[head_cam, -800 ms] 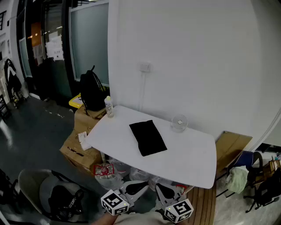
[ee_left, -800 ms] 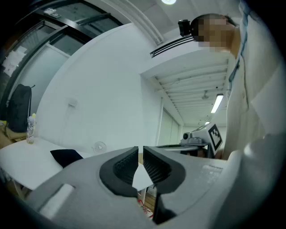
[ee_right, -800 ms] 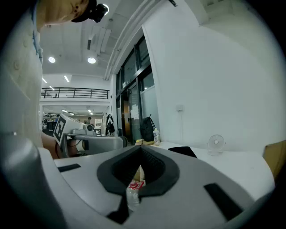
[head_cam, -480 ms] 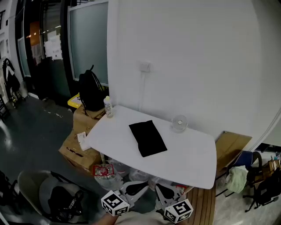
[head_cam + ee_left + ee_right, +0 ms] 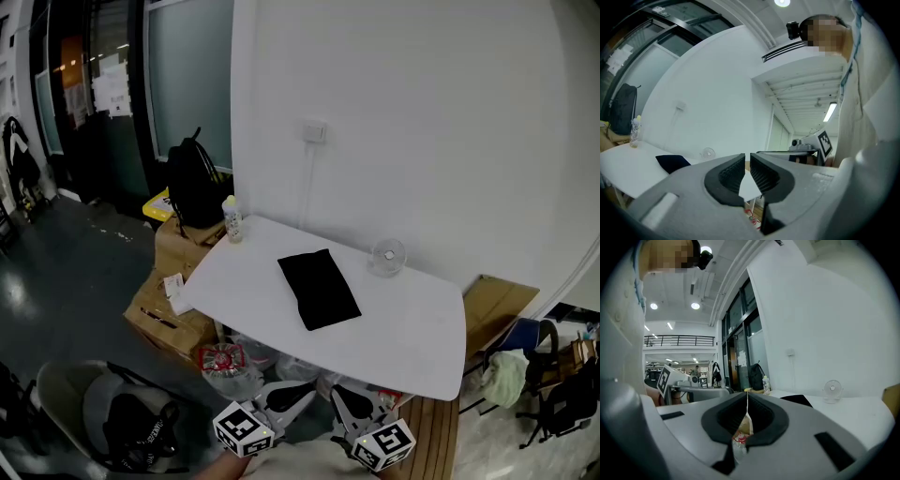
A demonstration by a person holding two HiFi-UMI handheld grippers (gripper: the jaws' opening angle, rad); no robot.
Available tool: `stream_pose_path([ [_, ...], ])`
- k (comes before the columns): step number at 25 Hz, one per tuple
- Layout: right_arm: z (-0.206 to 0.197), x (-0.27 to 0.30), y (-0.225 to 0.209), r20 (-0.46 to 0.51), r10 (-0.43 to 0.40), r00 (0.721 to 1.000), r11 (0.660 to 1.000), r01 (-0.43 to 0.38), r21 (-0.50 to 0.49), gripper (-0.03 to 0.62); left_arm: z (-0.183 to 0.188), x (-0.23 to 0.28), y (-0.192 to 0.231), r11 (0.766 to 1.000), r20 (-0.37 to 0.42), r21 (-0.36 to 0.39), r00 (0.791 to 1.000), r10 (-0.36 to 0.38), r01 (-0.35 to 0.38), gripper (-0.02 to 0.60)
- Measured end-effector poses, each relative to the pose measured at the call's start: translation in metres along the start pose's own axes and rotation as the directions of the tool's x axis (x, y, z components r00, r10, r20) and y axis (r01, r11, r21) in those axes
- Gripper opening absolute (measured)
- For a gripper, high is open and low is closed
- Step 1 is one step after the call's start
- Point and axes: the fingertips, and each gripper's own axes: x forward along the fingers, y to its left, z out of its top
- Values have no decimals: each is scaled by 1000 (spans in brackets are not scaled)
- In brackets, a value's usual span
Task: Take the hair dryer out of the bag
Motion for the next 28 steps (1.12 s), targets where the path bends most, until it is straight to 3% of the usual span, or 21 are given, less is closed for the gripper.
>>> stream_pose_path([
  [10, -4, 29, -32, -8, 4, 1000, 1000, -4, -1, 17, -7, 27, 34, 1000, -26, -31, 1000, -2, 2, 40],
  [19, 3, 80, -101, -26, 11, 1000, 998, -12, -65, 15, -9, 87, 94, 999, -53, -44, 999, 11, -14, 40],
  [28, 10, 124, -176, -40, 21, 999, 998, -24, -63, 15, -10, 151, 150, 999, -83, -30, 996, 25, -28, 40],
])
